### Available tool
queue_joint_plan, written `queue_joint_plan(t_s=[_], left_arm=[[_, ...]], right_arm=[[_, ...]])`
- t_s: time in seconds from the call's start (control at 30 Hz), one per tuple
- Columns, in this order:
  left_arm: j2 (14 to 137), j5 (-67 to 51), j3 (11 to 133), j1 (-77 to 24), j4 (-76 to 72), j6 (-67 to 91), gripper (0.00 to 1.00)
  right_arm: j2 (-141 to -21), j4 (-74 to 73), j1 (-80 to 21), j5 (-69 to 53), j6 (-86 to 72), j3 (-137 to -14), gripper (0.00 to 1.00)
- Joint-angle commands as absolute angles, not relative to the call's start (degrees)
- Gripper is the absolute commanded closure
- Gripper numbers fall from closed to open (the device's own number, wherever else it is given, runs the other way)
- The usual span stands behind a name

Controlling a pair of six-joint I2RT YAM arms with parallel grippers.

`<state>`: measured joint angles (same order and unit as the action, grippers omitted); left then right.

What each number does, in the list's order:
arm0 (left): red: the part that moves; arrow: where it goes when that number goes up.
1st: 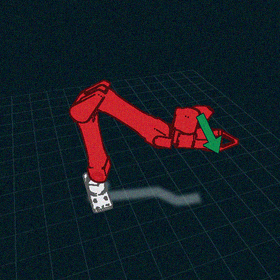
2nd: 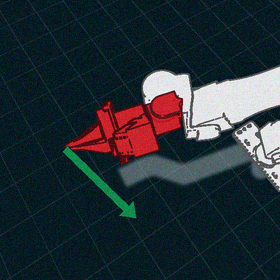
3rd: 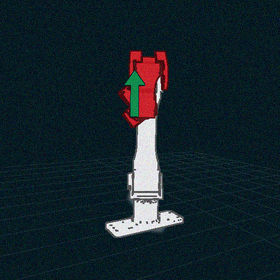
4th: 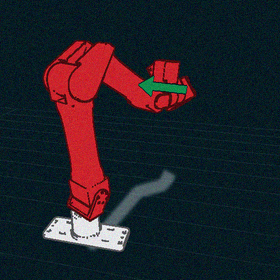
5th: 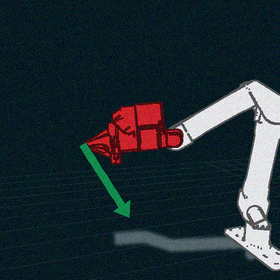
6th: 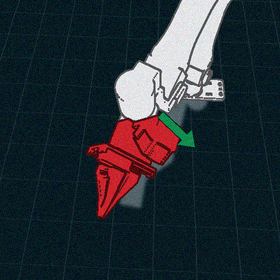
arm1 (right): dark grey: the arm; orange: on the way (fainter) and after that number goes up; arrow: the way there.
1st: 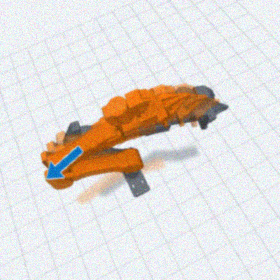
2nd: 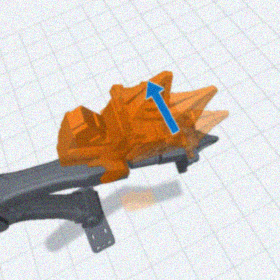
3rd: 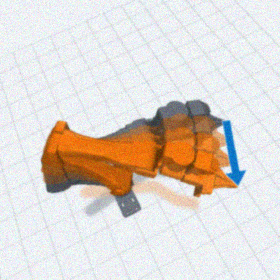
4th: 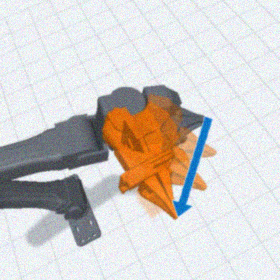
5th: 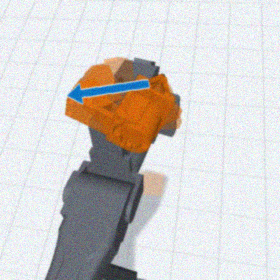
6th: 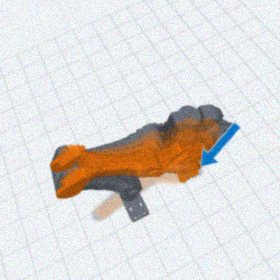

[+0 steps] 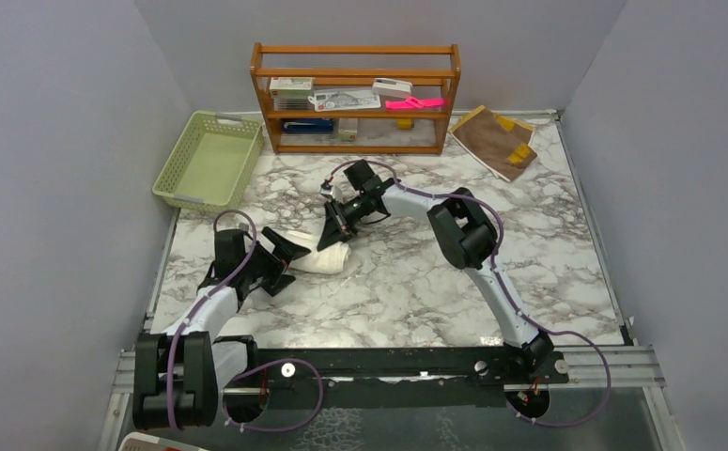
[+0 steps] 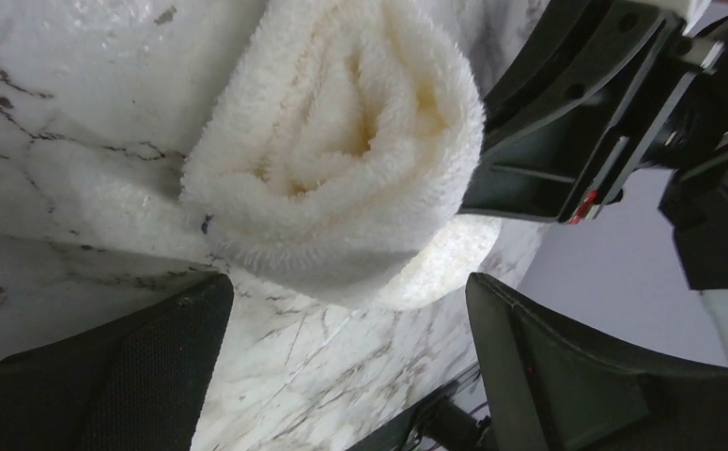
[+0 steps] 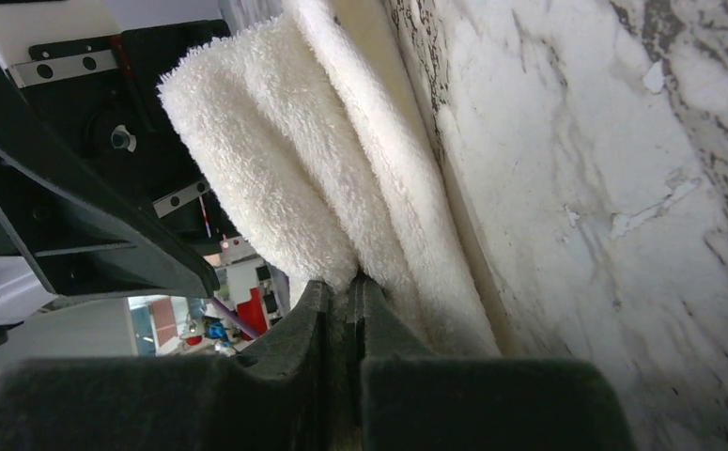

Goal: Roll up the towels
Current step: Pick up the towel at the center of the board.

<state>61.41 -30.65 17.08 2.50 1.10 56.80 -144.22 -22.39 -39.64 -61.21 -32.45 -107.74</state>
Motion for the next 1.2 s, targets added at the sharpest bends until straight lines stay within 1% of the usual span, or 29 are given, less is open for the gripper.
queue_joint_plan(t_s=[0.0, 0.27, 0.37, 0.43, 0.47, 0.53, 0.6, 0.7, 0.73, 0.8, 0.83, 0.9, 0.97, 1.03, 1.17], left_arm=[[61.85, -25.33, 12.73, 2.25, -9.82, 65.65, 0.01], [66.5, -17.23, 11.95, -1.94, -17.09, 71.9, 0.03], [67.68, -14.49, 11.26, -3.06, -19.77, 73.49, 0.06], [69.24, -14.01, 11.61, -3.63, -21.06, 73.65, 0.09], [70.11, -13.85, 11.87, -3.94, -21.75, 73.65, 0.13], [71.94, -13.23, 12.14, -4.61, -23.12, 73.65, 0.22], [73.48, -12.33, 12.44, -5.12, -24.57, 73.65, 0.36], [75.09, -11.17, 13.19, -5.55, -26.22, 73.02, 0.53], [75.36, -10.85, 13.57, -5.57, -26.81, 72.39, 0.61], [75.26, -9.57, 14.71, -5.56, -27.07, 70.77, 0.92], [74.97, -8.71, 15.29, -5.54, -27.07, 70.08, 1.0], [74.79, -7.51, 16.67, -5.39, -26.99, 68.46, 1.0], [74.87, -7.3, 18.13, -4.99, -26.92, 67.37, 1.0], [75.04, -7.62, 19.71, -4.47, -26.68, 66.77, 1.0], [74.87, -10.54, 24.51, -2.33, -25.16, 65.51, 1.0]], right_arm=[[-145.42, -22.5, -38.96, -55.56, -31.65, -103.52, 0.99], [-143.09, -19.74, -39.02, -56.41, -32.36, -99.73, 0.99], [-142.38, -18.73, -39.02, -56.74, -32.84, -98.64, 0.99], [-142.0, -18.02, -39.02, -57.02, -33.16, -98.07, 0.99], [-141.88, -17.8, -39.02, -57.1, -33.26, -97.86, 0.99], [-141.46, -17.25, -39.02, -57.36, -33.5, -97.33, 0.99], [-140.9, -16.57, -39.02, -57.56, -33.66, -96.72, 0.99], [-139.73, -15.5, -39.0, -57.65, -33.9, -95.63, 0.99], [-139.26, -14.91, -38.94, -57.77, -34.04, -95.12, 0.99], [-138.01, -12.94, -38.65, -58.42, -34.47, -93.77, 0.98], [-137.17, -11.68, -38.34, -58.71, -34.72, -92.67, 0.89], [-134.02, -9.02, -37.48, -58.67, -34.84, -90.66, 0.69], [-129.59, -5.84, -35.75, -57.89, -34.93, -88.01, 0.54], [-124.47, -2.37, -32.92, -57.33, -35.7, -84.54, 0.46], [-113.49, 5.98, -24.59, -57.06, -39.63, -75.56, 0.44]])
